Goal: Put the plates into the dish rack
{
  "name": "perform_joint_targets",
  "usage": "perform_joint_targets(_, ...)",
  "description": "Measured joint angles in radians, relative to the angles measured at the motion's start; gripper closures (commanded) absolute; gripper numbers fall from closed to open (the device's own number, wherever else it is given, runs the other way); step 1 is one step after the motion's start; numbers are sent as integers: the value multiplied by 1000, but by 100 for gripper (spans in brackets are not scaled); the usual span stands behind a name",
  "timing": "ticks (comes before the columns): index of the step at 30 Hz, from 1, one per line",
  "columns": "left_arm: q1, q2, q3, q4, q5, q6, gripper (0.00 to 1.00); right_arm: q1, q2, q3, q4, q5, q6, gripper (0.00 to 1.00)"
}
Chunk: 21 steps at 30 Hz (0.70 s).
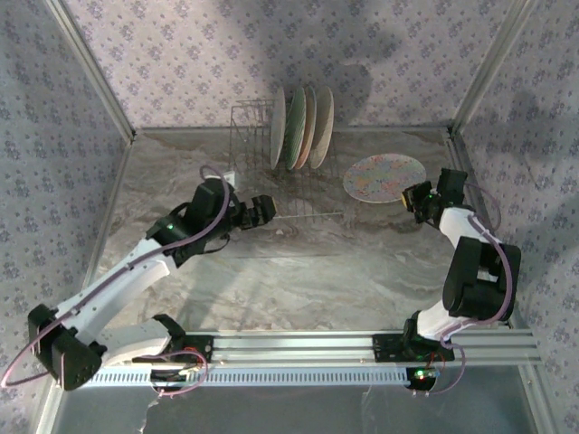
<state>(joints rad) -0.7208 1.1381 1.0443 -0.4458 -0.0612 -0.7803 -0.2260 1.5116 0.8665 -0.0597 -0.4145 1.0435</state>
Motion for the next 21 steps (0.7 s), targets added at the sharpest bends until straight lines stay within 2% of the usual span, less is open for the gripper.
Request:
perform_joint_targets(9, -66, 110, 87, 51, -18, -18, 1, -23, -100, 0, -66, 0, 7, 100)
perform_joint_targets(14, -79, 154, 98, 61, -18, -18, 1, -23, -108, 0, -95, 3, 3, 100)
perform_joint_targets(21, -80, 161, 98, 68, -18, -26, 1, -22, -82, -117, -36, 3, 4, 100)
